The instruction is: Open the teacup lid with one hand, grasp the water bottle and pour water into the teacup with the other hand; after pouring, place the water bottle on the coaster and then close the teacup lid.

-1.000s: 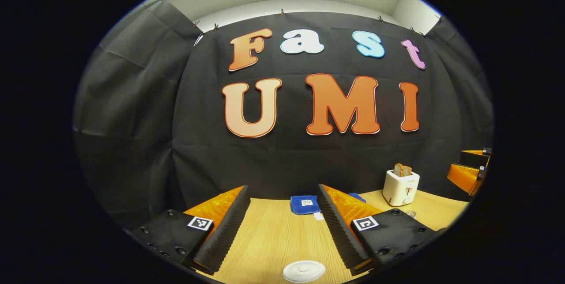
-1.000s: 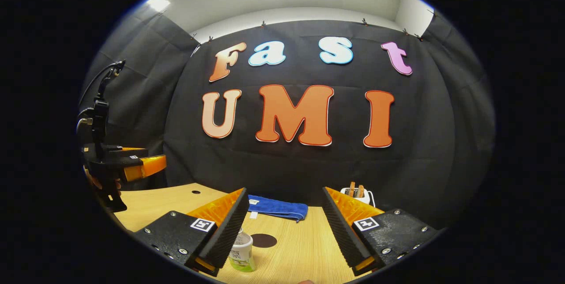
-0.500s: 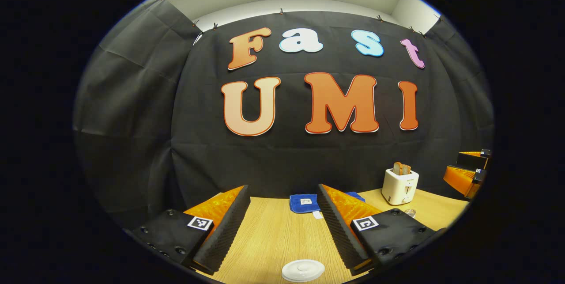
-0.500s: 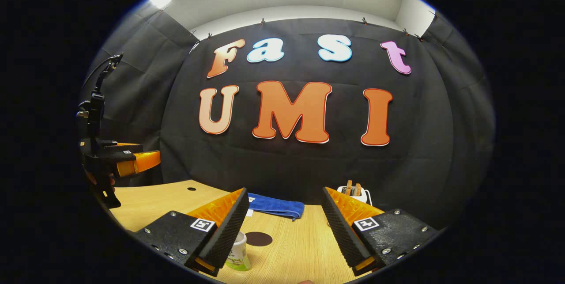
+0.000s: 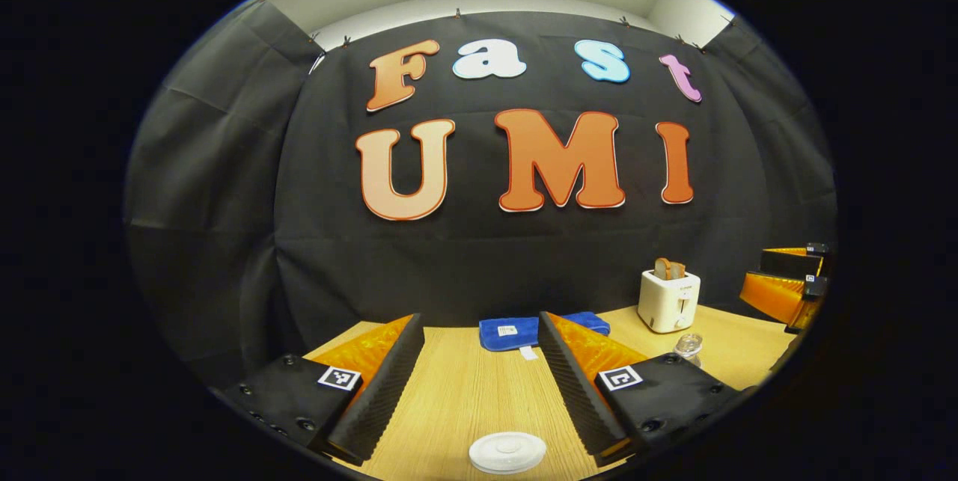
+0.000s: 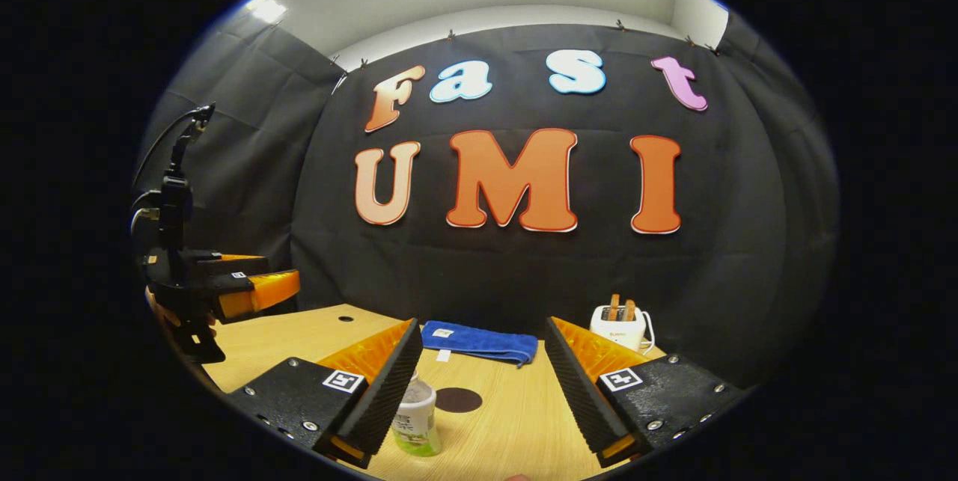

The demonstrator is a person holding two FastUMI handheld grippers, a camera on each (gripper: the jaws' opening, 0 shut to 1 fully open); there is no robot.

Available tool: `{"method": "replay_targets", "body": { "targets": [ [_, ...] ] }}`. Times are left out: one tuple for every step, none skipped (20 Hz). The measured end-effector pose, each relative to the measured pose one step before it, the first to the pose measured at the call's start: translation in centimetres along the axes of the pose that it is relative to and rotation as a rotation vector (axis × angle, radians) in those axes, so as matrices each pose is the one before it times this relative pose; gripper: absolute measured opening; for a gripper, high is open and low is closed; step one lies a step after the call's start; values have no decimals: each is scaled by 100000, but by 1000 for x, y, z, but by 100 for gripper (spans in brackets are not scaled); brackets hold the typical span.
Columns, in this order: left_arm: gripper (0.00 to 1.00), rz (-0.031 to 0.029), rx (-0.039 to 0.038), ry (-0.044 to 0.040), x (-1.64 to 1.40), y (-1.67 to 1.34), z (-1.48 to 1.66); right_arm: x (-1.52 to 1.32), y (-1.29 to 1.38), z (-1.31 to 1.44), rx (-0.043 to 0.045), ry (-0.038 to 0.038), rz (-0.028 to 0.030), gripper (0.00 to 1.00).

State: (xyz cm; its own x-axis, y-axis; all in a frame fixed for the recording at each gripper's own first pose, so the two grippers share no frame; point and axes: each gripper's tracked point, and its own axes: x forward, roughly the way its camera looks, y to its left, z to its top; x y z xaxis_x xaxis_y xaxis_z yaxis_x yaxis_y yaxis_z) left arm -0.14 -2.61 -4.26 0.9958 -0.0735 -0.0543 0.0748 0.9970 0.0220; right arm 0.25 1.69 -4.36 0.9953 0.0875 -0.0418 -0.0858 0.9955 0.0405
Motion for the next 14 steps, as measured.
{"method": "replay_targets", "body": {
  "targets": [
    [100,-1463,-836,1613,-24,-249,-890,69,448,-579,625,1121,1461,99],
    [99,-1736,-500,1768,11,-270,-857,-7,334,-557,358,1128,1268,99],
    [99,-1630,110,1571,28,-130,-856,-41,406,-692,72,916,1479,99],
    [99,-684,619,1443,1,-23,-729,64,360,-564,-159,611,1292,99],
    [99,-285,707,1534,78,-93,-784,102,411,-753,-459,1052,1444,99],
    [100,-219,476,1422,49,-23,-818,62,217,-819,-295,1673,894,99],
    [100,-1014,219,1328,79,-169,-848,108,168,-903,-24,1858,827,99],
    [100,-1474,-373,1096,75,-356,-804,-10,166,-739,283,1677,497,99],
    [99,-1302,-138,1576,-166,-317,-916,114,129,-695,424,1705,381,99],
    [99,-1054,350,1014,96,-280,-770,58,114,-597,494,1400,465,99],
    [100,-1068,846,1301,-59,-273,-787,52,47,-426,590,1116,291,99],
    [100,-943,995,1228,74,-211,-882,61,9,-418,764,837,346,99],
    [100,-1314,981,1504,103,-395,-842,-18,74,-278,807,719,566,99],
    [99,-1513,628,1038,-56,-439,-845,-30,175,-292,1100,341,722,99]
  ]
}}
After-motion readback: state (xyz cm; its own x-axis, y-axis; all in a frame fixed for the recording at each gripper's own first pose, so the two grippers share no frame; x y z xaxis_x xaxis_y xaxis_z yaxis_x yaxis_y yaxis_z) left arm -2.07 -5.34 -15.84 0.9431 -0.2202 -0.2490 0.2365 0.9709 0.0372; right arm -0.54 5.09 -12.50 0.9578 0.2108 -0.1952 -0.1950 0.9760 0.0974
